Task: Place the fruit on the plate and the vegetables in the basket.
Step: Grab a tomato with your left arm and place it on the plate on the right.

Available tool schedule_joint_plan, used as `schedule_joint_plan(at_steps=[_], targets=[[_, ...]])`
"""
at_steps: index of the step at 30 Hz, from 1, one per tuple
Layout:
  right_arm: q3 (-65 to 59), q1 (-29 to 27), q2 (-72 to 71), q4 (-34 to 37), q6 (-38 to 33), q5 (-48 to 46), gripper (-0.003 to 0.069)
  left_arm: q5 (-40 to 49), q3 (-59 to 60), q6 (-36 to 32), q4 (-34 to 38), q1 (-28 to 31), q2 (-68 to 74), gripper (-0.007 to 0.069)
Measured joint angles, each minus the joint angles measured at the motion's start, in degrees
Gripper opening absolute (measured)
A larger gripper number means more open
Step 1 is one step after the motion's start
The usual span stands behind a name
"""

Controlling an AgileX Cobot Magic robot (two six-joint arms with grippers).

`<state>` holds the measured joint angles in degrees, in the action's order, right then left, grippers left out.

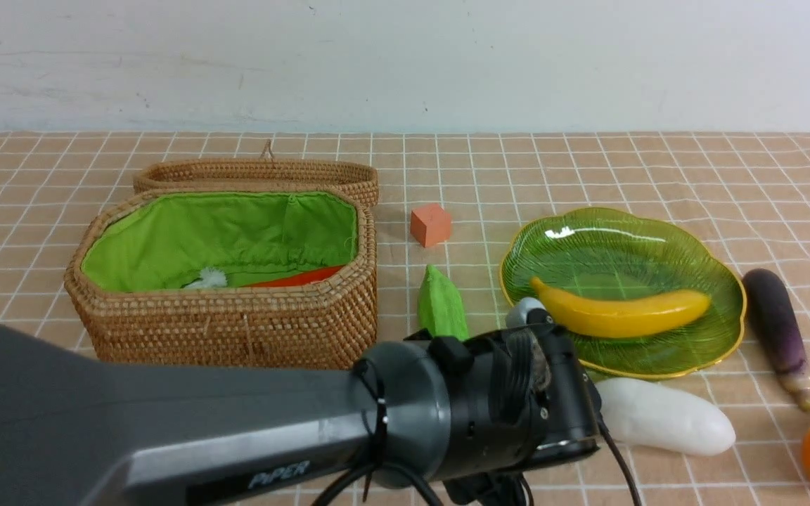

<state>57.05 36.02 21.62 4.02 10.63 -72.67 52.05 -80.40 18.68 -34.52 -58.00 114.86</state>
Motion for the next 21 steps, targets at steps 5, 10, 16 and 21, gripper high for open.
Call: schedule_joint_plan(at_steps=[5,10,16,21], targets=[[0.00,0.00,0.00,0.00,0.00,0.00,0.0181,-0.34,-0.05,0.18,-0.28,0.37,0.00,0.0410],[0.00,0.00,0.00,0.06,0.00,0.05,0.0181,-0.84,-0.05,0.18,-0.32,1.14,0.00,0.0410],[0.00,0.00,0.00,0.06,0.00,0.10,0.0181,-0.61,0.01,0.18,2.58,1.33,-1.97,0.0410],[0.00,0.00,0.00,-0.18,0.00,0.16,0.0181,0.04,0.06,0.18,5.09,1.33,-5.81,0.0405]])
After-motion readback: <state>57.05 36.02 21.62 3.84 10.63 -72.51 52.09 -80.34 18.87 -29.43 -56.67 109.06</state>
